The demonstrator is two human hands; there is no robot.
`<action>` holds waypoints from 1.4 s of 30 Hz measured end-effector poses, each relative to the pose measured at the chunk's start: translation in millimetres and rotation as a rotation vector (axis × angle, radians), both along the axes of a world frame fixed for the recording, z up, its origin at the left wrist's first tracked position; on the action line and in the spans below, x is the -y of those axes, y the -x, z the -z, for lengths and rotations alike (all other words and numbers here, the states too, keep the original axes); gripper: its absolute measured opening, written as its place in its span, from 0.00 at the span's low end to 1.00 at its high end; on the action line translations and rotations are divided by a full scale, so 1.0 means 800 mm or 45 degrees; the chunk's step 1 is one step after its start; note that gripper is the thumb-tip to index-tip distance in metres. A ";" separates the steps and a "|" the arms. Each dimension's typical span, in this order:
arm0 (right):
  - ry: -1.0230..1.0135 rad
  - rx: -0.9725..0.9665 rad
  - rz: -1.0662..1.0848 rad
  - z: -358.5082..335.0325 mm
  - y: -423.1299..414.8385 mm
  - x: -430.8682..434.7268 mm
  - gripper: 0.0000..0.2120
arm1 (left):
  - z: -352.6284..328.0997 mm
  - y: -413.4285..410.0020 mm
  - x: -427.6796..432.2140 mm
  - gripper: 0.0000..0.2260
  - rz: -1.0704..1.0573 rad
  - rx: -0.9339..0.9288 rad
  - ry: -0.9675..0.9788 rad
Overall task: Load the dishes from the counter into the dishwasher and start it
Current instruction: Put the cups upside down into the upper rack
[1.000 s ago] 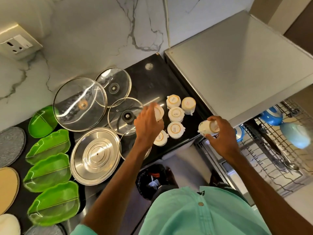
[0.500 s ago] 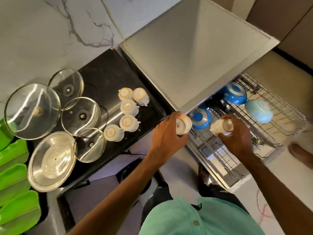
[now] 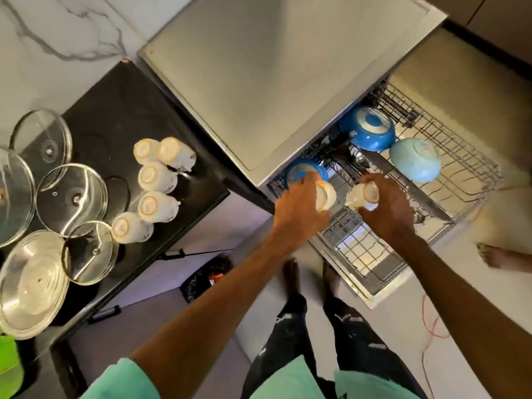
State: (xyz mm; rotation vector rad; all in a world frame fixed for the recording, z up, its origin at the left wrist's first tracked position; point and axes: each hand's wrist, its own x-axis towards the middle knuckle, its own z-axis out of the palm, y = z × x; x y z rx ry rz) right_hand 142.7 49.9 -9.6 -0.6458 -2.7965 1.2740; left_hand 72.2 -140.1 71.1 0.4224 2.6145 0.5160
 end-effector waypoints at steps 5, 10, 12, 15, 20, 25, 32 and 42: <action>-0.037 0.041 -0.015 0.041 0.017 -0.010 0.32 | 0.061 0.026 -0.033 0.34 -0.046 0.070 -0.033; -0.058 0.071 -0.032 0.110 0.027 -0.020 0.31 | 0.145 0.059 -0.063 0.33 -0.036 0.135 -0.033; -0.074 0.062 -0.052 0.133 0.030 -0.023 0.30 | 0.177 0.070 -0.072 0.31 -0.029 0.162 -0.052; -0.063 0.112 -0.040 0.166 0.031 -0.030 0.31 | 0.230 0.077 -0.081 0.31 0.044 0.184 -0.049; -0.069 0.102 -0.058 0.199 0.030 -0.036 0.29 | 0.299 0.083 -0.090 0.28 0.267 0.035 0.072; -0.092 0.057 -0.009 0.212 0.021 -0.032 0.27 | 0.331 0.079 -0.106 0.25 0.373 -0.130 0.174; -0.163 0.178 -0.008 0.233 0.010 -0.024 0.28 | 0.362 0.065 -0.101 0.22 0.579 -0.331 0.404; -0.244 0.226 -0.103 0.244 0.016 -0.006 0.30 | 0.368 0.063 -0.099 0.29 0.624 -0.485 0.509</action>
